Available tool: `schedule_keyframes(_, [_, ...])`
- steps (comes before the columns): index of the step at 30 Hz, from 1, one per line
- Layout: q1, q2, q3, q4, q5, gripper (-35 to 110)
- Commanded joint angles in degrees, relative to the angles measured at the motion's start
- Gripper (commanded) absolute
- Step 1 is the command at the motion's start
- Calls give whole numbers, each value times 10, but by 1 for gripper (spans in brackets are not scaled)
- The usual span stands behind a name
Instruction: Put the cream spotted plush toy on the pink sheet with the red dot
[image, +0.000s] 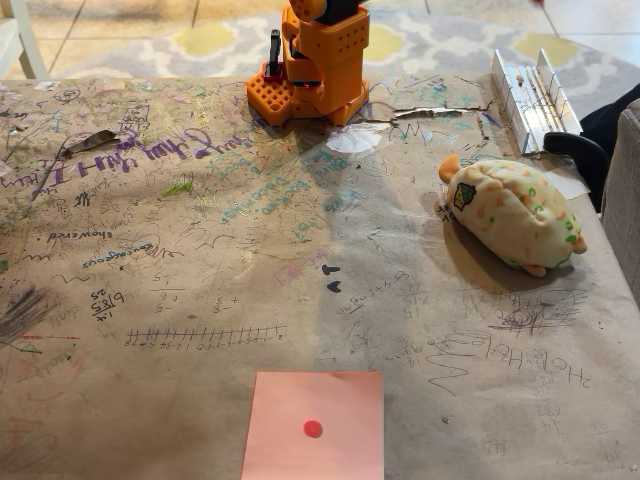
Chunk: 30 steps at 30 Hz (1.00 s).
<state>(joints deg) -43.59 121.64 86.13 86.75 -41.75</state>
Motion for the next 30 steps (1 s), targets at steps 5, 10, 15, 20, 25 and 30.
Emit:
schedule_keyframes(5, [-7,-44,120,-37,-5,5])
schedule_keyframes(10, [59,-132,229,-17,-62,4])
schedule_keyframes(15, [79,-155,314,-110,-89,5])
schedule_keyframes(20, [41,-215,322,-258,-54,19])
schedule_keyframes(25, [28,-248,345,-326,-67,32])
schedule_keyframes(30, [32,-272,330,-343,-76,34])
